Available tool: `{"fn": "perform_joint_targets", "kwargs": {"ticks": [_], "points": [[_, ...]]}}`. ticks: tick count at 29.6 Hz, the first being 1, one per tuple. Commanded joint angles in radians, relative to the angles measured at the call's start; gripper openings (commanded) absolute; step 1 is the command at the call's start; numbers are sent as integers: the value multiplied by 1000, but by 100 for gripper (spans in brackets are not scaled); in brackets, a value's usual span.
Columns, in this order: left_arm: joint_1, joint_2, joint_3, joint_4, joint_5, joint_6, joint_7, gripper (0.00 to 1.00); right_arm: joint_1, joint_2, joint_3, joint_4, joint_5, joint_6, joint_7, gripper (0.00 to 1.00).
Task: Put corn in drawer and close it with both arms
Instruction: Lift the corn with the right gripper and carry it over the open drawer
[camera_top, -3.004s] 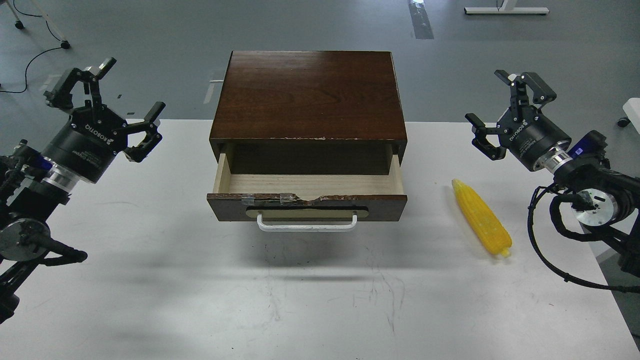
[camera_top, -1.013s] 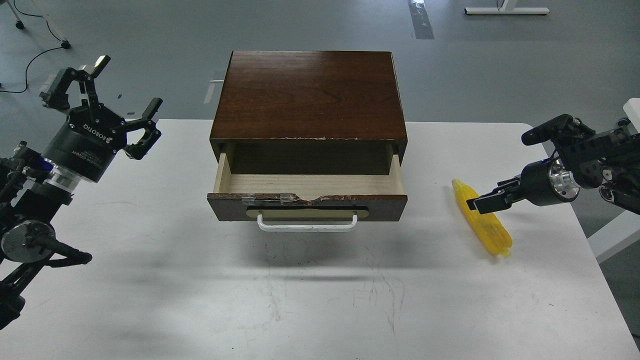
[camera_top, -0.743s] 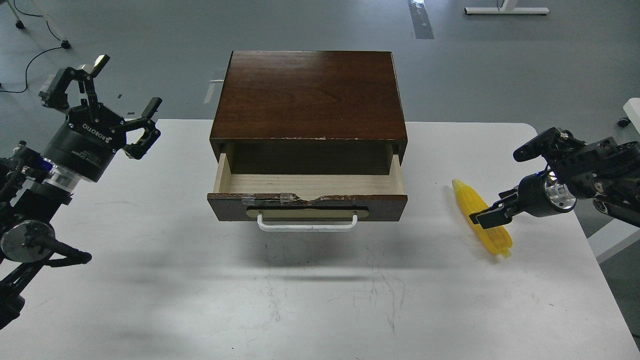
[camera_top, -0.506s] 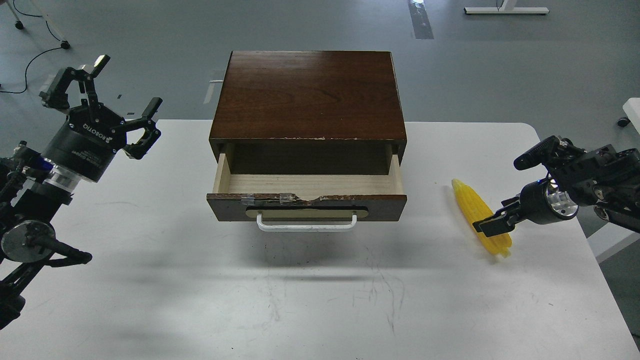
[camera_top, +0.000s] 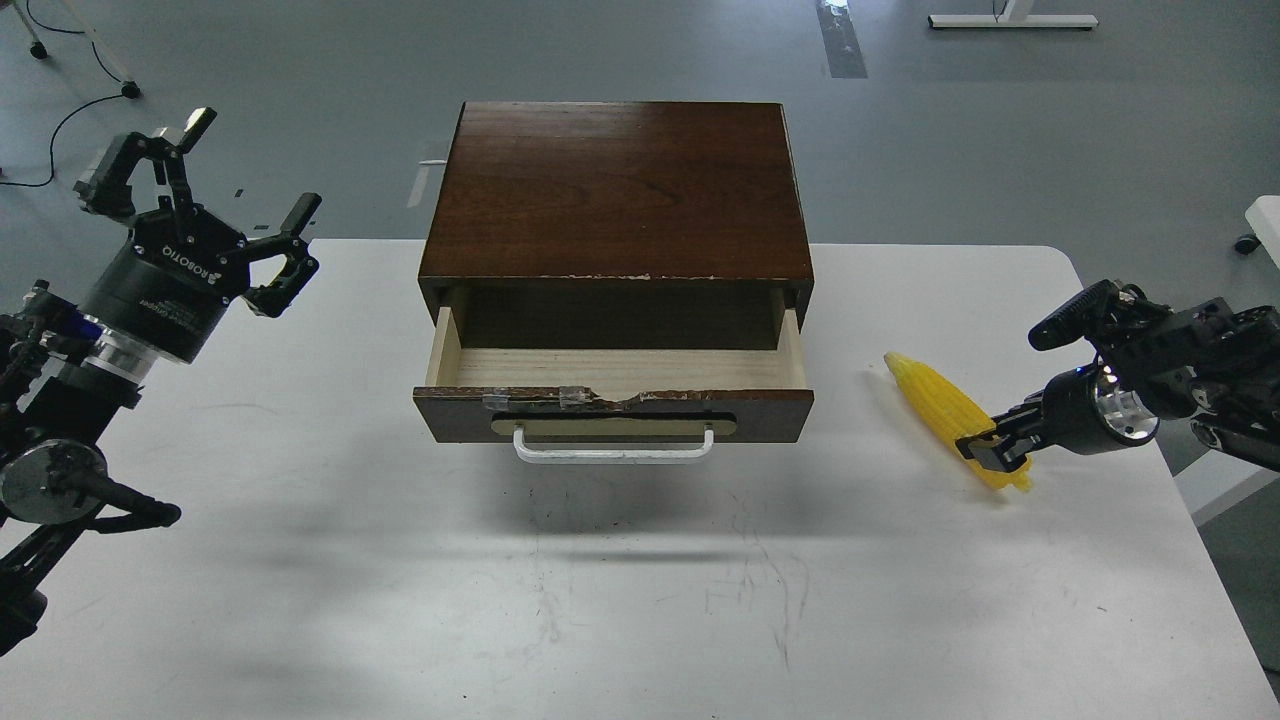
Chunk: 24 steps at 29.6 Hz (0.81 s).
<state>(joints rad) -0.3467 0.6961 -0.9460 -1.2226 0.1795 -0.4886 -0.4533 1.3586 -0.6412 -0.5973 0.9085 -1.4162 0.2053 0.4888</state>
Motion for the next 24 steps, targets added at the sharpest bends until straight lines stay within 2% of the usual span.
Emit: {"fn": "perform_joint_targets", "kwargs": {"ticks": [1,7,13,20,24], "points": [[0,0,0,0,0,0,-1,100,107,-26,43,4,74,-7,0,0],[-2,0,-2,-2,0,0,-1,100,344,-12,42,61,174,0,0,0],[-2,5,-2,-2,0,0,-1,100,562,119,24,229,197,5,0,0],[-2,10,-2,-11,0,0,1,100,674,228,-62,398,169,0,0,2],[-2,11,-2,-11,0,0,-1,100,674,270,-81,400,106,-12,0,2]]}}
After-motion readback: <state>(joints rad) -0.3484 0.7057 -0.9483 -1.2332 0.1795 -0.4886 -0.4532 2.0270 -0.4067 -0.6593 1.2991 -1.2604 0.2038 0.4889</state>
